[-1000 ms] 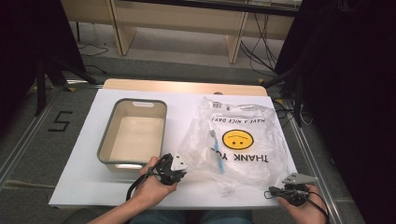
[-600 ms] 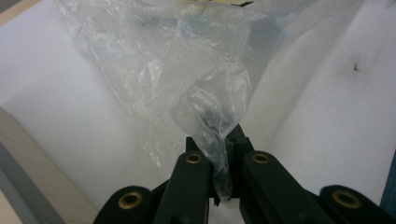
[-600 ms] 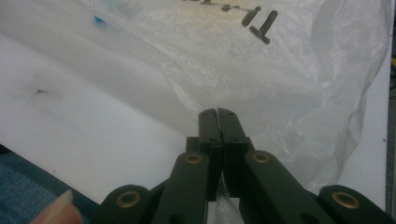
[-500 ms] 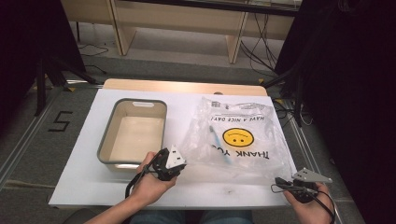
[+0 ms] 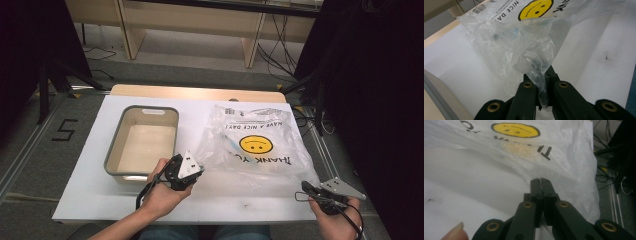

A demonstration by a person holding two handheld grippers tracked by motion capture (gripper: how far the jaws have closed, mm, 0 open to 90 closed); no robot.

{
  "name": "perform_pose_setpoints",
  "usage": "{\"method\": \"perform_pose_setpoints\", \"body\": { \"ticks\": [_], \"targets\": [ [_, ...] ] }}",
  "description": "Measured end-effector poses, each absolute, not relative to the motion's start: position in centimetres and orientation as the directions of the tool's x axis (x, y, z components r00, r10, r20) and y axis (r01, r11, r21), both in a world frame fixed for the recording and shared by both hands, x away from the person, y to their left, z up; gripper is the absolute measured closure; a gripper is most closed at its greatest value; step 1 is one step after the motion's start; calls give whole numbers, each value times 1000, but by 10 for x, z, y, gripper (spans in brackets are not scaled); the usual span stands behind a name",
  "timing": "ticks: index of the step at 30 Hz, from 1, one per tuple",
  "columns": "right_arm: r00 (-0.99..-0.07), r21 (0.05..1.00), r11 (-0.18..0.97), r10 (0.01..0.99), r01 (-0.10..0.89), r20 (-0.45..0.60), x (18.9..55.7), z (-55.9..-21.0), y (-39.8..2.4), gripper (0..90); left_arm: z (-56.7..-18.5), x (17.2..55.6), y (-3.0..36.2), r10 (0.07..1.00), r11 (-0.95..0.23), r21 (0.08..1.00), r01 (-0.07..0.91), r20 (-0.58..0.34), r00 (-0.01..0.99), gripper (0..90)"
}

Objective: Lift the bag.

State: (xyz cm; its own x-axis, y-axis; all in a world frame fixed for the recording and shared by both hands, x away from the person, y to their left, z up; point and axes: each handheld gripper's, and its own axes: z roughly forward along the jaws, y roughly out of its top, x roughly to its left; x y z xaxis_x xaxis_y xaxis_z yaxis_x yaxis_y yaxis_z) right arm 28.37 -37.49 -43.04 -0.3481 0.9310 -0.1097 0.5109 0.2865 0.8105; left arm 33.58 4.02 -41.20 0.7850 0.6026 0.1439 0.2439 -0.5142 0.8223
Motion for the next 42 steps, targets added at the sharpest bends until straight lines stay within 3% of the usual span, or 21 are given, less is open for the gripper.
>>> {"method": "perform_pose_setpoints", "body": {
  "ticks": [16,42],
  "targets": [
    [-259,879,216,960,425,-110,290,-418,-371,900,-398,343,41,623,-462,859,220,138,770,894],
    [-208,922,192,970,335,-126,304,-399,-367,900,-379,352,42,646,-411,889,201,129,752,894]
  ]
}}
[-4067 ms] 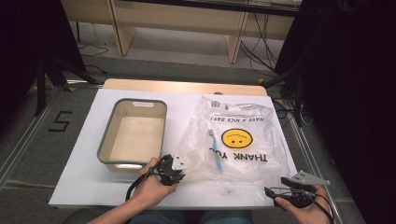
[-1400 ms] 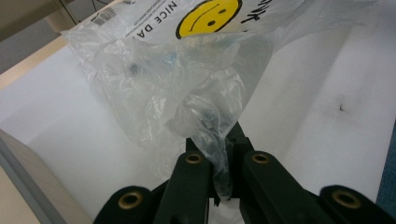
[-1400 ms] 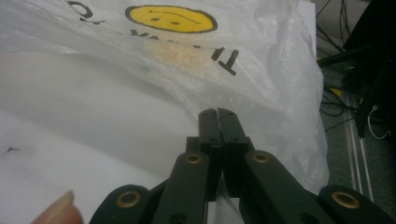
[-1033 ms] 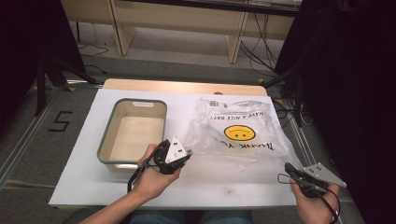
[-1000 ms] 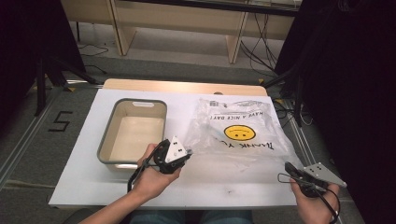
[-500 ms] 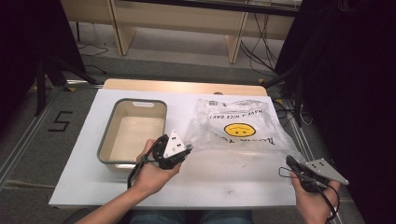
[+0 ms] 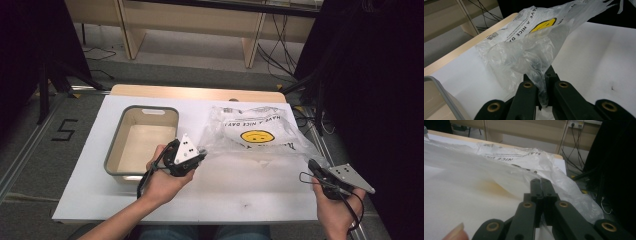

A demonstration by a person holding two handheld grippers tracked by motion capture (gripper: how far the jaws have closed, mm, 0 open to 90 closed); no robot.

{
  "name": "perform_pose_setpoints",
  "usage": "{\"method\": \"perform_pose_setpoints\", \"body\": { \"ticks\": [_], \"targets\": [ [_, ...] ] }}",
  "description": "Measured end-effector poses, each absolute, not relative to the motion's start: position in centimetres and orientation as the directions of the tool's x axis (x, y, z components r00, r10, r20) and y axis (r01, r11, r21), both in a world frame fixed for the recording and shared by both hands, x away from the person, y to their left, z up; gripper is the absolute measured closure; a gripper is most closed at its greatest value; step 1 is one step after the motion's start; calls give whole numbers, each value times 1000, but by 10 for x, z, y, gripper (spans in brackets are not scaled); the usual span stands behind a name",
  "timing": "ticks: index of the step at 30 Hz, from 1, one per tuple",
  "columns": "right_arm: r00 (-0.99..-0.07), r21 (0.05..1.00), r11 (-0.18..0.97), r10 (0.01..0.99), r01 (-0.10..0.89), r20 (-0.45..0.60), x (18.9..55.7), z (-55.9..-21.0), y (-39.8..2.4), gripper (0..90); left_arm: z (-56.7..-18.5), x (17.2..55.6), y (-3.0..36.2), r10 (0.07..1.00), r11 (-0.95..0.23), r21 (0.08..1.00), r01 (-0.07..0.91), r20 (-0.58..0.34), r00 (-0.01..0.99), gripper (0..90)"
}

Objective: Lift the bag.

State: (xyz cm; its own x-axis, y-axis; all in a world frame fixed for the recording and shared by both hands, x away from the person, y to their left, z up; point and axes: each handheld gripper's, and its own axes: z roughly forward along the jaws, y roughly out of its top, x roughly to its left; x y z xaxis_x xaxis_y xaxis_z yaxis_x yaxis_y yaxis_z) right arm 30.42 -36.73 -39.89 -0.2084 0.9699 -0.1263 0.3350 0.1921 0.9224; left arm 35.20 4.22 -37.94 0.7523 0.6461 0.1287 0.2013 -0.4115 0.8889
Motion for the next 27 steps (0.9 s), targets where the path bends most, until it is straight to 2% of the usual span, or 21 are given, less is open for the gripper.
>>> {"method": "perform_pose_setpoints", "body": {
  "ticks": [27],
  "targets": [
    [-192,946,187,972,266,-138,320,-382,-360,900,-358,366,46,683,-341,925,170,119,721,894]
  ]
}}
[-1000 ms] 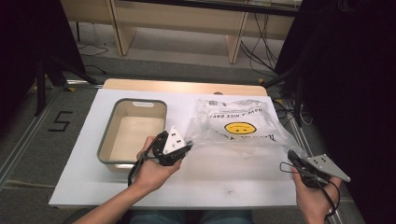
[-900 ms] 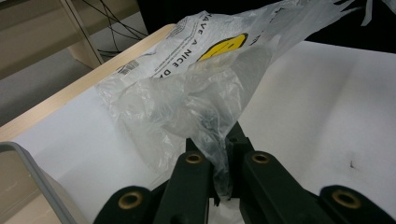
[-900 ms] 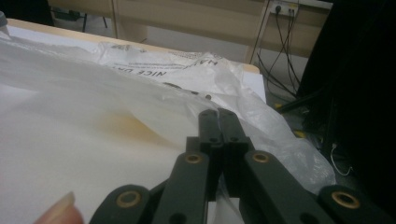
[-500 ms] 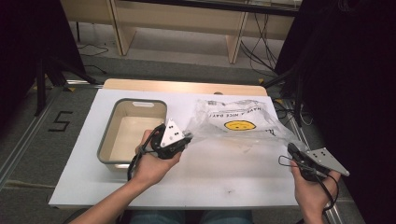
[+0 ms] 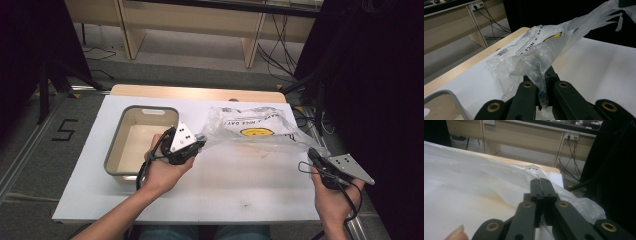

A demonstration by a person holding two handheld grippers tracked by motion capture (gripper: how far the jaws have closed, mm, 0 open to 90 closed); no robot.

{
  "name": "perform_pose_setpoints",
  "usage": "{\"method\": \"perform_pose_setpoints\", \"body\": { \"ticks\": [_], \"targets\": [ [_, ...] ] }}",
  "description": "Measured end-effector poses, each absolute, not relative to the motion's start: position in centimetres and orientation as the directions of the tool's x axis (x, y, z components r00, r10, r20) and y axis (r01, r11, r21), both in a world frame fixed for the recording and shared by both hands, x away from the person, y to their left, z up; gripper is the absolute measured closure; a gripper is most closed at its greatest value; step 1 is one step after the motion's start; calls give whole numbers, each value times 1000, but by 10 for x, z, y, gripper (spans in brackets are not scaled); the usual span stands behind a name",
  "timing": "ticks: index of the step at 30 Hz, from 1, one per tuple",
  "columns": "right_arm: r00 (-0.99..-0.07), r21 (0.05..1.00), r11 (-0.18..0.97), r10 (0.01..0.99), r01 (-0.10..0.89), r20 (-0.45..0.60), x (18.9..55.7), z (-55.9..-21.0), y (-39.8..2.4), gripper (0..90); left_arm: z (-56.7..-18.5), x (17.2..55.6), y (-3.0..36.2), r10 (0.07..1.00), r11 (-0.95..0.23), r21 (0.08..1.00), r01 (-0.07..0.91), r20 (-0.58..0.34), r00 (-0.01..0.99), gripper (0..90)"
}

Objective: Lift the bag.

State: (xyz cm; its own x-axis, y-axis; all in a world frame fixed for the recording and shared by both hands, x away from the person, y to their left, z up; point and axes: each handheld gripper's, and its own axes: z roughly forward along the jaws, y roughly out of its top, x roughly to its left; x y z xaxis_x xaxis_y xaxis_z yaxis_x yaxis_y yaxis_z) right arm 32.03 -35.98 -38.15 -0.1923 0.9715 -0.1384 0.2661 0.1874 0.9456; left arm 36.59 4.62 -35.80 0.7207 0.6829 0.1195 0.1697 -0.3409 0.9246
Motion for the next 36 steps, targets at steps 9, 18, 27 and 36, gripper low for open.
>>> {"method": "perform_pose_setpoints", "body": {
  "ticks": [9,18,27,36],
  "targets": [
    [-192,951,185,971,247,-139,323,-376,-357,900,-352,367,49,689,-326,933,154,123,714,894],
    [-189,956,182,972,228,-140,324,-370,-357,900,-346,366,50,692,-310,940,141,122,711,894],
    [-187,962,174,973,209,-136,324,-363,-357,900,-339,367,50,698,-292,948,128,120,706,894],
    [-186,966,171,973,191,-136,324,-357,-355,900,-332,367,49,698,-279,954,113,120,706,894]
  ]
}}
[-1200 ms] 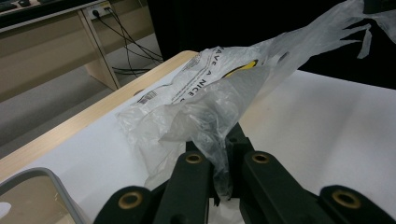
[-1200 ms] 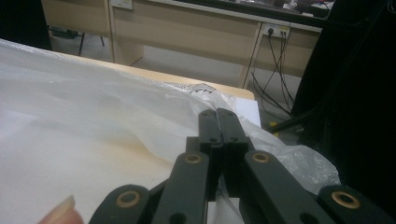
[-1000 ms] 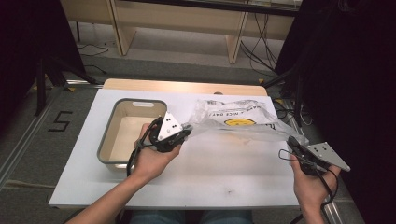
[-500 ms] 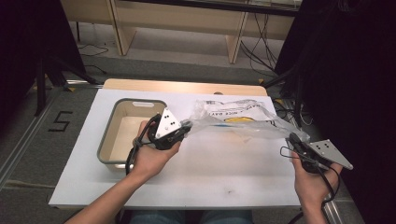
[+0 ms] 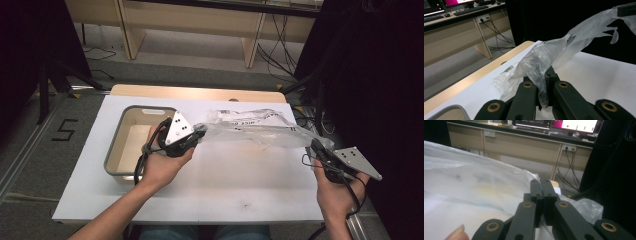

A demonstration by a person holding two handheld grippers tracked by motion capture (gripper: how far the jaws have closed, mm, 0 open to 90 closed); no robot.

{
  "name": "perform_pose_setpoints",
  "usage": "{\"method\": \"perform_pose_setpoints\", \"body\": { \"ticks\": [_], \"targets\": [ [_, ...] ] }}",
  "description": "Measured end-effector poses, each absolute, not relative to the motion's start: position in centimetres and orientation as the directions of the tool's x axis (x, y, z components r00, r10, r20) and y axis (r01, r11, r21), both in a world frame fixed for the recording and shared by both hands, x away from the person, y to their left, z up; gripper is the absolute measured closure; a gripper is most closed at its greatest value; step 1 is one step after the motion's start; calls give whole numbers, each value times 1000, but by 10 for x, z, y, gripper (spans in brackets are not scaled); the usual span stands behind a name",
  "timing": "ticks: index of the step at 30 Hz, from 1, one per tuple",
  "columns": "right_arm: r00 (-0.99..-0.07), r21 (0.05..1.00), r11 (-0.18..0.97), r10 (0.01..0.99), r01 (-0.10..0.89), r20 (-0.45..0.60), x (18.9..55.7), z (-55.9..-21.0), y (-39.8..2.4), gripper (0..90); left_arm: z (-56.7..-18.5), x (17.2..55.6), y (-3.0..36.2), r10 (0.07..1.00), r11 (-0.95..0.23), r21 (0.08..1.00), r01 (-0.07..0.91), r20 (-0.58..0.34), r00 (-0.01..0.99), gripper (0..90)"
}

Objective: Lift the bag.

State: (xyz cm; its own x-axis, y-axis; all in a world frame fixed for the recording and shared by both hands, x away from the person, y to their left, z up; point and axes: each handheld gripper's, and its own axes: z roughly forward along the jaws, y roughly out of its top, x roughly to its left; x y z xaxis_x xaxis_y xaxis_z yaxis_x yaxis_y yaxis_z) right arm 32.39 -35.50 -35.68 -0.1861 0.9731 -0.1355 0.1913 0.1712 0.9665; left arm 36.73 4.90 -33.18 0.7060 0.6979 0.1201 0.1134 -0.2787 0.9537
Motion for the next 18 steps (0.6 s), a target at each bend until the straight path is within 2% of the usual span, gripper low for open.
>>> {"method": "perform_pose_setpoints", "body": {
  "ticks": [18],
  "targets": [
    [-182,971,166,974,171,-134,325,-351,-355,900,-320,367,49,703,-248,965,84,120,701,894]
  ]
}}
